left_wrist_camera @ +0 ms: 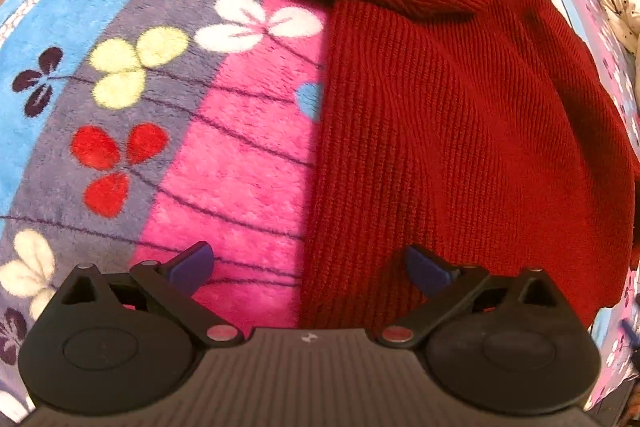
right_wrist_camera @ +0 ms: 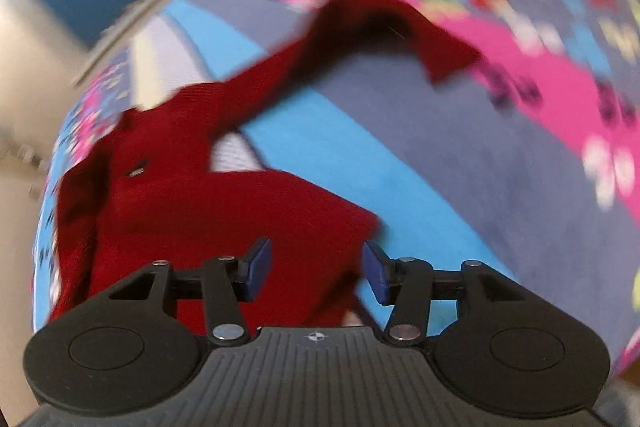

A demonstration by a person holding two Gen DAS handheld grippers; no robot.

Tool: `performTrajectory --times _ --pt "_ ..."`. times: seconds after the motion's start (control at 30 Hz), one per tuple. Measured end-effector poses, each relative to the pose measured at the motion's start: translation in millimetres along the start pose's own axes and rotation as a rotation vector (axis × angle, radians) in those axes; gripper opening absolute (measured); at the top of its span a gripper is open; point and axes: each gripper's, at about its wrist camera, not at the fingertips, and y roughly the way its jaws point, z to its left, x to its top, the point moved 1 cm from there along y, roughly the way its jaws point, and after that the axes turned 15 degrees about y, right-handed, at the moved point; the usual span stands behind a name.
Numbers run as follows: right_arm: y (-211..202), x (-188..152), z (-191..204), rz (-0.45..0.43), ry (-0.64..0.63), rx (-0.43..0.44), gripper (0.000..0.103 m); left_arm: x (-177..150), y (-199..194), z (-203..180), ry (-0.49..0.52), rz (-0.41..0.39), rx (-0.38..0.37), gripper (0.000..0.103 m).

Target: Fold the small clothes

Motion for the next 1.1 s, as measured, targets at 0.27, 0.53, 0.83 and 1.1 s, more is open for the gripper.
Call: performTrajectory --times 0.27,0.53,0.83,1.1 --pt "21.4 -33.3 -4.2 -0.087 -0.258 -0.154 0.056 -29.6 -14.2 -11.2 0.099 -0.02 0.033 0.102" --pt "44.4 -61.0 2.1 -0.133 -0.469 -0.188 0.061 -66.1 -4.7 -41.1 0.298 0.009 0.058 0.102" --pt "36.9 -24.2 22.3 -0.205 -0.36 -0.13 0.064 -12.1 -17.7 -22.5 0.177 -0.158 0.197 0.102" --pt "55.8 -7.9 16.4 -0.186 -0.348 -0.155 0.066 -25.9 -24.4 -14.7 0.208 -0.135 0.095 0.102"
